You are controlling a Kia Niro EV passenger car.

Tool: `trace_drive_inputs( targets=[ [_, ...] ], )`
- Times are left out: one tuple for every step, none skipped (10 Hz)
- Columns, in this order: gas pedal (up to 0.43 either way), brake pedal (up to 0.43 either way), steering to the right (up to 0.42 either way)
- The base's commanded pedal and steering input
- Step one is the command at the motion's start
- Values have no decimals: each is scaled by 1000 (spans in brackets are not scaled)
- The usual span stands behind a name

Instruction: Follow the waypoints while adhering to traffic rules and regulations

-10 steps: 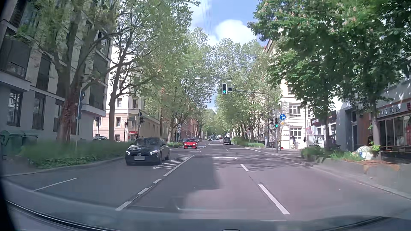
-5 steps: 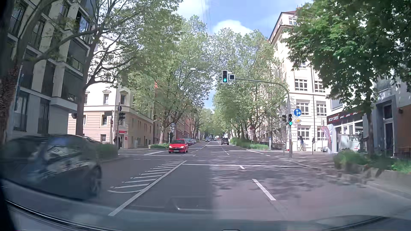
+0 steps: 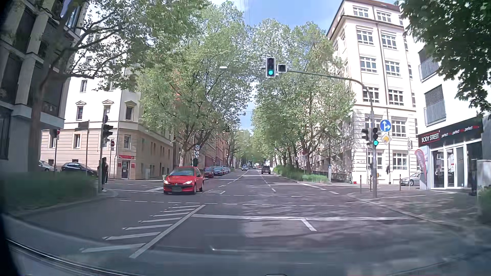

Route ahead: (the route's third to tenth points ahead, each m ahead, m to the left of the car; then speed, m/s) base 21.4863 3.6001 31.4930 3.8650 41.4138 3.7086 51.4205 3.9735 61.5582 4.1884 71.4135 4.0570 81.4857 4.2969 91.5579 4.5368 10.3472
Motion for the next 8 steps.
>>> trace_drive_inputs(
  targets=[
    [157,0,10],
    [157,0,11],
    [157,0,15],
    [157,0,19],
    [157,0,26],
    [157,0,33],
    [157,0,39],
    [157,0,42]
  ],
)
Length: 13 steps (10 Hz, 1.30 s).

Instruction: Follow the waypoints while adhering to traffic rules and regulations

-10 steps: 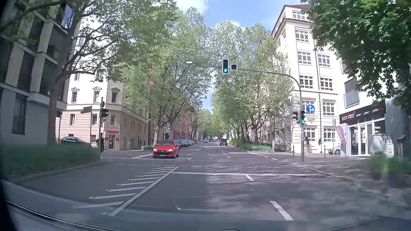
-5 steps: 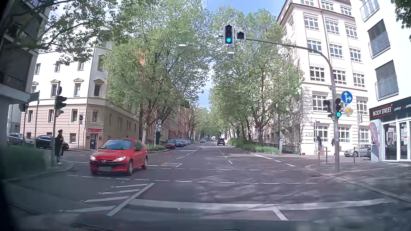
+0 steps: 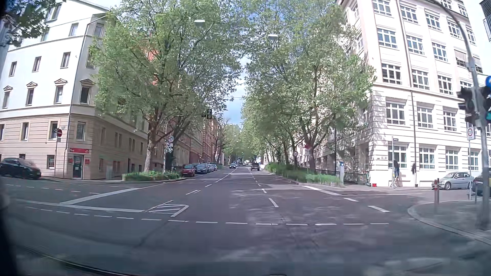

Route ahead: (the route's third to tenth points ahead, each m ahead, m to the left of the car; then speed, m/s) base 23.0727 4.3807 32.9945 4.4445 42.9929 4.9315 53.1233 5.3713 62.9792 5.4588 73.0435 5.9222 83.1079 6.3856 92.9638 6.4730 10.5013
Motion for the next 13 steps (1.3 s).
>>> trace_drive_inputs(
  targets=[
    [157,0,44],
    [157,0,44],
    [157,0,43],
    [157,0,40],
    [157,0,32],
    [157,0,22],
    [157,0,8],
    [157,0,0],
    [157,0,0],
    [157,0,-2],
    [150,0,-5],
    [150,0,-8],
    [150,0,-5]
  ],
)
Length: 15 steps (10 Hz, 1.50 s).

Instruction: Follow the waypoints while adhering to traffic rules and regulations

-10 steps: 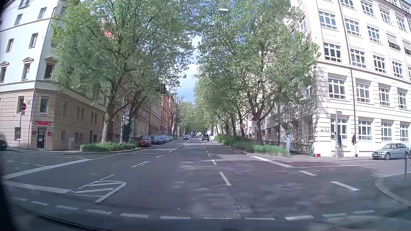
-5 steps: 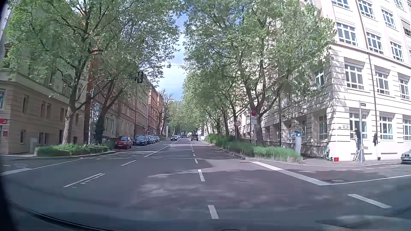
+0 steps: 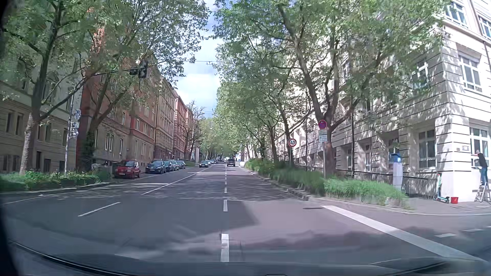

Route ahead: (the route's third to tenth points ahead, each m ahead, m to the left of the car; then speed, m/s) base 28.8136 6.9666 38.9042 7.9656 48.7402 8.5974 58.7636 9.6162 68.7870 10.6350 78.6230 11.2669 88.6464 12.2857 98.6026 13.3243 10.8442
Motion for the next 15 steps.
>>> trace_drive_inputs(
  targets=[
    [150,0,-4],
    [138,0,-4],
    [138,0,-4],
    [138,0,-4],
    [138,0,-4],
    [130,0,-8],
    [130,0,-11],
    [130,0,-14],
    [130,0,-14],
    [130,0,-17],
    [130,0,-18],
    [130,0,-19],
    [130,0,-19],
    [130,0,-19],
    [130,0,-19]
  ],
)
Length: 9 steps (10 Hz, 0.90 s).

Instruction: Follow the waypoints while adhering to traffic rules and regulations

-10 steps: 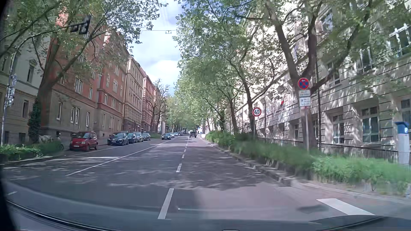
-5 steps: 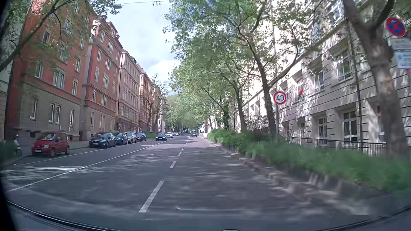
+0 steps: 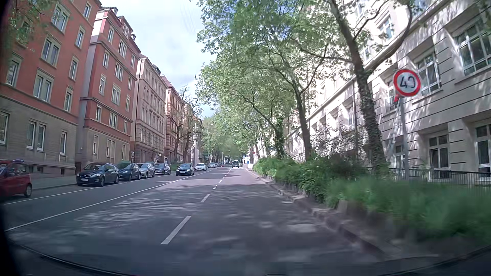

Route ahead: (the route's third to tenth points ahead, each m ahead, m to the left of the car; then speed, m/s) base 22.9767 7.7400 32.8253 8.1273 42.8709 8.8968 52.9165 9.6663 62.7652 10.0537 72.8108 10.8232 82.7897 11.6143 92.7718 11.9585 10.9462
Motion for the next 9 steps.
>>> trace_drive_inputs(
  targets=[
    [130,0,-19],
    [130,0,-19],
    [130,0,-19],
    [130,0,-19],
    [138,0,-19],
    [138,0,-19],
    [138,0,-19],
    [138,0,-18],
    [138,0,-16]
  ],
)
